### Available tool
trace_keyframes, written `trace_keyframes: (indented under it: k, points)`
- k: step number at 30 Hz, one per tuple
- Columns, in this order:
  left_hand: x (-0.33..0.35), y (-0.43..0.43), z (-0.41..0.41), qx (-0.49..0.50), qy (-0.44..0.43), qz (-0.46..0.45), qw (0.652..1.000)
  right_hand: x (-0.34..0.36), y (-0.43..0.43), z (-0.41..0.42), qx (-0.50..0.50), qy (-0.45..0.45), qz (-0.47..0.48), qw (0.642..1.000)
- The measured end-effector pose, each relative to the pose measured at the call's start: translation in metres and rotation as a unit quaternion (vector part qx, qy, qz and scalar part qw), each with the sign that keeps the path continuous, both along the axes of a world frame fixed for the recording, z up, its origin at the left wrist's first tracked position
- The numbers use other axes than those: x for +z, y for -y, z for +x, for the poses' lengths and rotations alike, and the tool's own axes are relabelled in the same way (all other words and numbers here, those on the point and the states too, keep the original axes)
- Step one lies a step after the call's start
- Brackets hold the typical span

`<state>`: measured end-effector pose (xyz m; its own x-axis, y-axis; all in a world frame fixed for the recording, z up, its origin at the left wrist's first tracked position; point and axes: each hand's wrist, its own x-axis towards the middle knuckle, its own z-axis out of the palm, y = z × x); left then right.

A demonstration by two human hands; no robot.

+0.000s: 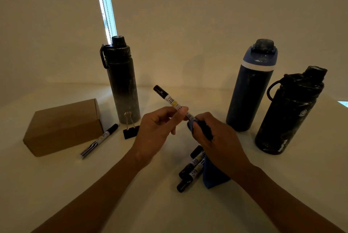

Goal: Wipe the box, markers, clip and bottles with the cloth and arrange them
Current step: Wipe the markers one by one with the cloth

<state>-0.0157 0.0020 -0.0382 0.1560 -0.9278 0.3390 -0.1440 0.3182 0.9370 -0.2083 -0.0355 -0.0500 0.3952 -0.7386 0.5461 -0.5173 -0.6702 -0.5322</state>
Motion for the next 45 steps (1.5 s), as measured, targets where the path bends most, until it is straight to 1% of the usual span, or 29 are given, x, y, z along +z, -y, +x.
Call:
trace_keyframes:
  k: [3, 6, 9, 11, 13, 15, 20, 22, 25, 29, 31, 35, 38, 43, 45]
  points:
    - [0.0, 0.001, 0.004, 0.018, 0.014, -0.031, 0.999, 0.001, -0.001, 0.008, 0.025, -0.003, 0.028, 0.999]
    - [0.003, 0.0, 0.016, 0.029, 0.031, -0.039, 0.998, 0.008, 0.005, 0.004, 0.053, 0.066, 0.063, 0.994]
    - [0.001, 0.001, 0.024, 0.027, 0.105, -0.017, 0.994, 0.016, 0.011, -0.006, 0.02, 0.152, 0.103, 0.983]
    - [-0.003, 0.002, 0.021, -0.005, 0.151, -0.001, 0.988, 0.017, 0.016, -0.012, 0.013, 0.223, 0.155, 0.962]
    - [-0.006, 0.001, 0.014, -0.044, 0.171, 0.004, 0.984, 0.02, 0.016, -0.015, 0.026, 0.292, 0.203, 0.934]
    - [-0.006, -0.001, 0.007, -0.066, 0.194, 0.001, 0.979, 0.021, 0.017, -0.018, 0.031, 0.323, 0.228, 0.918]
    - [-0.008, -0.003, 0.004, -0.078, 0.244, -0.006, 0.967, 0.016, 0.018, -0.015, 0.041, 0.309, 0.229, 0.922]
    - [-0.007, -0.002, 0.005, -0.074, 0.253, -0.005, 0.965, 0.016, 0.016, -0.013, 0.045, 0.272, 0.218, 0.936]
    - [-0.009, -0.001, 0.007, -0.065, 0.299, -0.016, 0.952, 0.015, 0.015, -0.011, 0.046, 0.25, 0.206, 0.945]
    - [-0.015, 0.0, 0.008, -0.043, 0.386, -0.064, 0.919, 0.015, 0.016, -0.014, 0.03, 0.275, 0.211, 0.937]
    - [-0.015, 0.001, 0.008, -0.032, 0.41, -0.085, 0.908, 0.017, 0.016, -0.017, 0.031, 0.293, 0.214, 0.931]
    - [-0.014, 0.001, 0.006, -0.03, 0.408, -0.11, 0.906, 0.02, 0.018, -0.02, 0.025, 0.304, 0.188, 0.934]
    - [-0.013, 0.002, 0.004, -0.024, 0.406, -0.117, 0.906, 0.018, 0.02, -0.02, 0.035, 0.311, 0.201, 0.928]
    - [-0.016, 0.001, 0.01, 0.001, 0.427, -0.127, 0.895, 0.016, 0.019, -0.02, 0.068, 0.266, 0.198, 0.941]
    - [-0.015, 0.0, 0.011, 0.004, 0.433, -0.134, 0.891, 0.018, 0.02, -0.02, 0.053, 0.268, 0.189, 0.943]
